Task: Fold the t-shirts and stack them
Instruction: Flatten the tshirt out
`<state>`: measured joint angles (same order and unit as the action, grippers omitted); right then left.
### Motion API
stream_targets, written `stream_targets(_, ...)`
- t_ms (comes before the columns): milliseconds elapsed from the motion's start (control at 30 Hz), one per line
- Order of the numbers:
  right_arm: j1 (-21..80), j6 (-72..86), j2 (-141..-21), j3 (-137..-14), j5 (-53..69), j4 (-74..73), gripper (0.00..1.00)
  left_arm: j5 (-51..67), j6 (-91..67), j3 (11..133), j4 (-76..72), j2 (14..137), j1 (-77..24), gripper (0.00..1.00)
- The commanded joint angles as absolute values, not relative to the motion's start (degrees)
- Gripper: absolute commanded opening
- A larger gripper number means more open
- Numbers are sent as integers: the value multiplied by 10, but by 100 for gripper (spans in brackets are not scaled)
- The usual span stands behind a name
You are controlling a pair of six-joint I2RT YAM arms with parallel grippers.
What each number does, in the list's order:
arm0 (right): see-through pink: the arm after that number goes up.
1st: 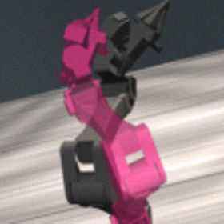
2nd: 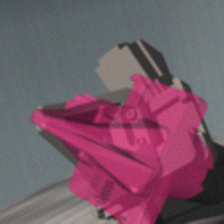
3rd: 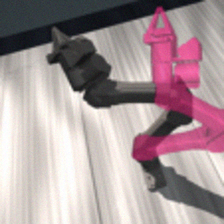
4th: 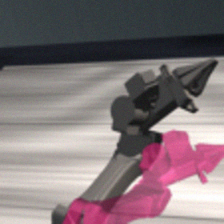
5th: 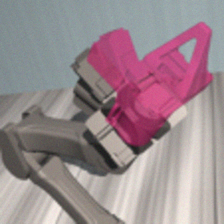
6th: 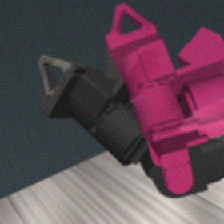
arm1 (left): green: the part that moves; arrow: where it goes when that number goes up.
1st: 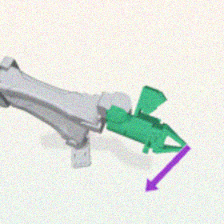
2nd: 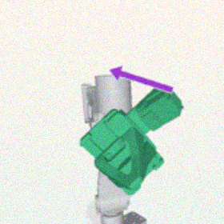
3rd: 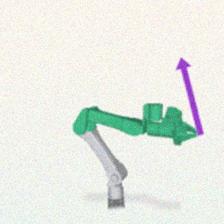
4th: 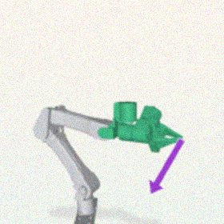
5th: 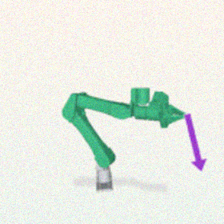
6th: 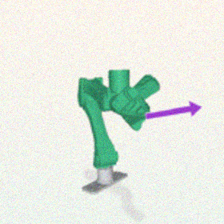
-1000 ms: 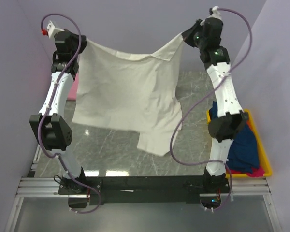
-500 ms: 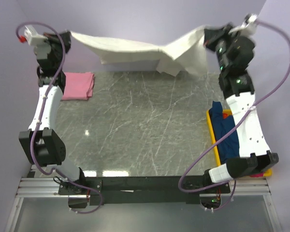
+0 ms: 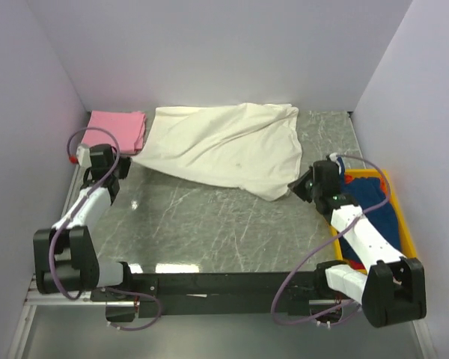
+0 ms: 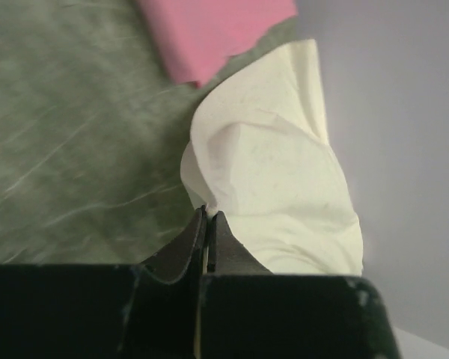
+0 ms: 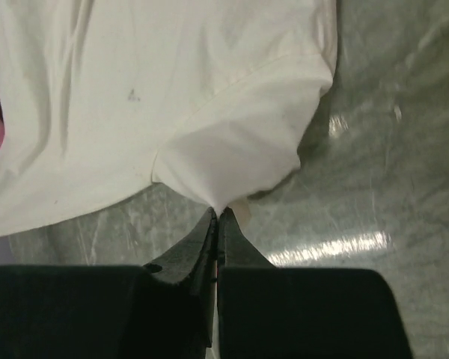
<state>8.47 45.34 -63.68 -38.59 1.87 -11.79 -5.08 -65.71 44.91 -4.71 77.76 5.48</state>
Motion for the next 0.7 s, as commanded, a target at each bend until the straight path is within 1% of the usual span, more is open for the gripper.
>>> stream_targets(0, 83, 486, -593, -332, 65, -97, 0, -125, -715, 401, 23, 698, 57, 1)
stream_targets(100, 84, 498, -558, -275, 95, -110, 0, -175, -739, 368, 99, 647, 57, 1)
stream_targets(200, 83, 511, -491, -244, 95, -168, 0, -209, -740, 344, 155, 594, 56, 1)
stream_targets(267, 83, 526, -414, -231, 90, -202, 0, -211, -733, 334, 174, 569, 57, 1)
stream_targets(300, 83, 531, -385, -230, 86, -241, 0, -214, -730, 323, 177, 545, 57, 1)
stream_targets(333, 84, 542, -327, -234, 82, -266, 0, -215, -723, 318, 178, 536, 56, 1)
stream_targets(400, 83, 548, -268, -243, 63, -337, 0, -216, -710, 314, 180, 520, 57, 1)
stream_targets(433, 84, 550, -220, -256, 57, -357, 0, -220, -703, 316, 186, 519, 56, 1)
stream_targets(533, 84, 556, -172, -278, 44, -425, 0, -203, -688, 317, 192, 522, 57, 1)
stream_targets(667, 83, 558, -147, -303, 47, -464, 0, -192, -675, 305, 178, 520, 56, 1)
